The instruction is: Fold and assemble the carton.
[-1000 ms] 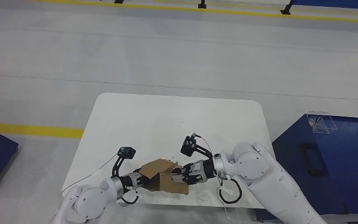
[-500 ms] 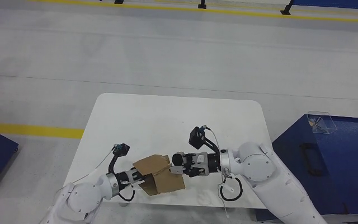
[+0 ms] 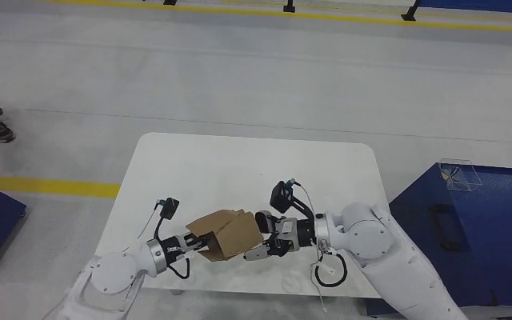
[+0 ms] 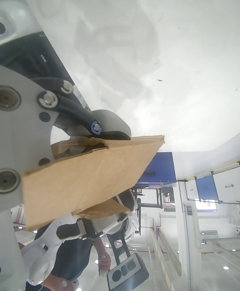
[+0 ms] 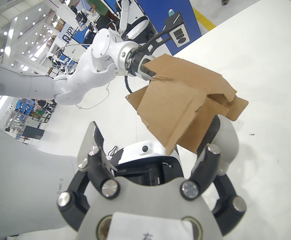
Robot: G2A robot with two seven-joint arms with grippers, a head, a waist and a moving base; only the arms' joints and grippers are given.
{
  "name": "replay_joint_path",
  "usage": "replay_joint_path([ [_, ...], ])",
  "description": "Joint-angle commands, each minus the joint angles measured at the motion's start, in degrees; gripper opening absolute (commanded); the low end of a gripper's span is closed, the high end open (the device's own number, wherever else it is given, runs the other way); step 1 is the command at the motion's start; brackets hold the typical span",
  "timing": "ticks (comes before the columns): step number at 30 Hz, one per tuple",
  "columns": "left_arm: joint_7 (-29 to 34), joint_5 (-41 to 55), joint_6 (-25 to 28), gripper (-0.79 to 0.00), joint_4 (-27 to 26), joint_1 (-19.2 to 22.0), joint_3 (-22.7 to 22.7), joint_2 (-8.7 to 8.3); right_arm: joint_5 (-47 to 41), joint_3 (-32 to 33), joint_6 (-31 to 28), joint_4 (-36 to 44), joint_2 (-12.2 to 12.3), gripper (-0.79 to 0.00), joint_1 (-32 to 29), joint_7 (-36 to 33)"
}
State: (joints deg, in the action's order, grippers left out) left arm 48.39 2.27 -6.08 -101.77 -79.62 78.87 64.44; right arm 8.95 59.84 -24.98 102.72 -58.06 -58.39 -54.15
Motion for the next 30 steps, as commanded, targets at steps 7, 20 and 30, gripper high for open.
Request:
replay_joint_path([
  [7, 2.2, 27.6, -19.5, -0.785, 10.5, 8.1, -2.4, 1.64, 1.7, 15.5, 5.5, -1.0, 2.0, 0.0, -8.1, 12.0],
  [20, 1.7, 35.4, -22.6, -0.785, 12.0, 9.3, -5.7, 2.47, -0.1, 16.0, 8.5, -2.9, 2.0, 0.0, -10.2, 12.9],
  [30, 0.8, 47.6, -27.2, -0.785, 14.9, 11.1, -8.8, 3.57, 9.4, 9.4, 11.4, -5.6, 1.0, 0.0, -8.8, 16.1],
])
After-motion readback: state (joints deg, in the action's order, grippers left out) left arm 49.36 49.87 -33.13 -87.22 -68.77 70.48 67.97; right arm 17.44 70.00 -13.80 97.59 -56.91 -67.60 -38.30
